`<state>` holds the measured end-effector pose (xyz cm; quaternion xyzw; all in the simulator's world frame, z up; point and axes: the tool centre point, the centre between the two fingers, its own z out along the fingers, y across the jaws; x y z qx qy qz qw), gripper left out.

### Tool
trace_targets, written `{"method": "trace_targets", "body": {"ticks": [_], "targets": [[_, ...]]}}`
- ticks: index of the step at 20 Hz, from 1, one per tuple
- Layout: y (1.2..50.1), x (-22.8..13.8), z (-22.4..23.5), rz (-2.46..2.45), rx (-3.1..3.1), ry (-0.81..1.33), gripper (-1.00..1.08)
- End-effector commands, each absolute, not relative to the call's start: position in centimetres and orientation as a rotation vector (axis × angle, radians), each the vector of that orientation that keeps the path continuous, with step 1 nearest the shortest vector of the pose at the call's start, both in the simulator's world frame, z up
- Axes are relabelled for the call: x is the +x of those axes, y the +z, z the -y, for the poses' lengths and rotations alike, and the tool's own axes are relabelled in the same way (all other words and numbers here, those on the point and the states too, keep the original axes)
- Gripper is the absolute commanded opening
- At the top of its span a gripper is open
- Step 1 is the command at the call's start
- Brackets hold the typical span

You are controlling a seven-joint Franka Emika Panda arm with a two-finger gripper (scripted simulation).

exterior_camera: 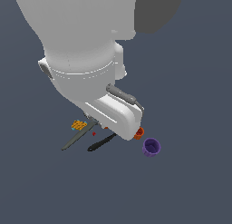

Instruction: Pick up a designated object from a clutter of objects.

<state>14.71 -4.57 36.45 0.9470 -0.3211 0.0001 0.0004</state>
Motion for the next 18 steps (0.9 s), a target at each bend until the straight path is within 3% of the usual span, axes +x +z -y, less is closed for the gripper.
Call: {"method": "trace_targets", "body": {"ticks": [1, 18], "targets": [[37.6, 15.2, 4.8, 1.008, 2.975, 0.000, -1.00], [40.2, 16.7, 5.4, 1.008, 2.975, 0.000, -1.00]]}}
